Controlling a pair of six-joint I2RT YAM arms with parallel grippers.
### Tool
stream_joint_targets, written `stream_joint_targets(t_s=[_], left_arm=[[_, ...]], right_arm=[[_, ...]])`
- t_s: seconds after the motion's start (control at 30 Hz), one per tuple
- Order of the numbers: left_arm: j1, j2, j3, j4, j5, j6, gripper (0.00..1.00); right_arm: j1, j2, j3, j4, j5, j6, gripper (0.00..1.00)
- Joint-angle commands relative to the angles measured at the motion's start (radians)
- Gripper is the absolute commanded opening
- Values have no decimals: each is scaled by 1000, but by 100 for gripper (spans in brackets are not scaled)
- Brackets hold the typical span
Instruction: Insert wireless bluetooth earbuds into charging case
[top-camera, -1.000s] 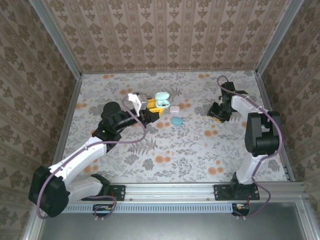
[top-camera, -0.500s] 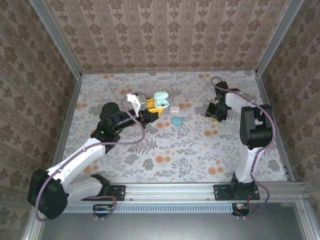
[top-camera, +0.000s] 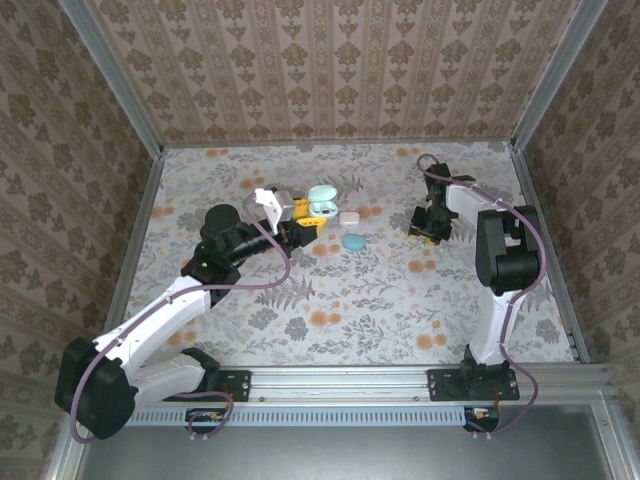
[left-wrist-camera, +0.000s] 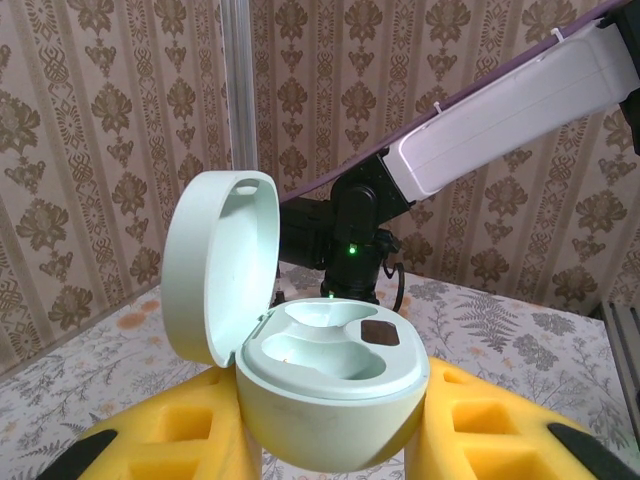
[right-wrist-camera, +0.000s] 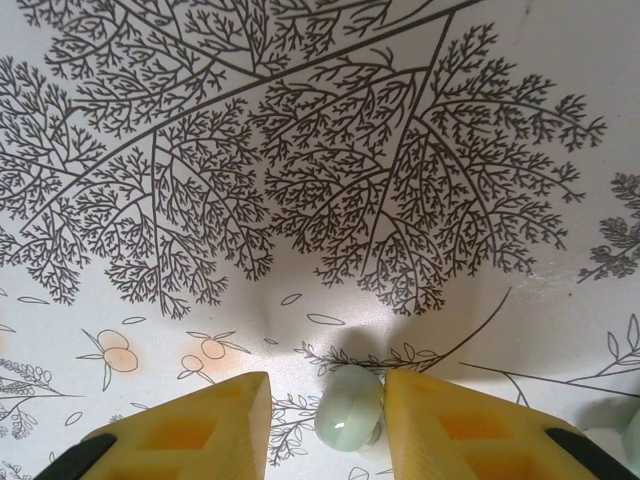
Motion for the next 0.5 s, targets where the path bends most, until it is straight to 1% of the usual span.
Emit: stream_joint_targets(t_s=[0.0, 0.27, 0.33, 0.47], left_arm=[[2, -26, 12, 3, -7, 18, 26], [2, -23, 14, 1, -6, 17, 26], [2, -22, 14, 1, -5, 17, 26], [2, -22, 15, 0, -6, 17, 26]], right_arm=[[11, 21, 32, -48, 33, -17, 36], [22, 33, 46, -67, 84, -40, 33], [25, 39, 50, -74, 100, -46, 31], [27, 50, 49, -75, 102, -55, 29]])
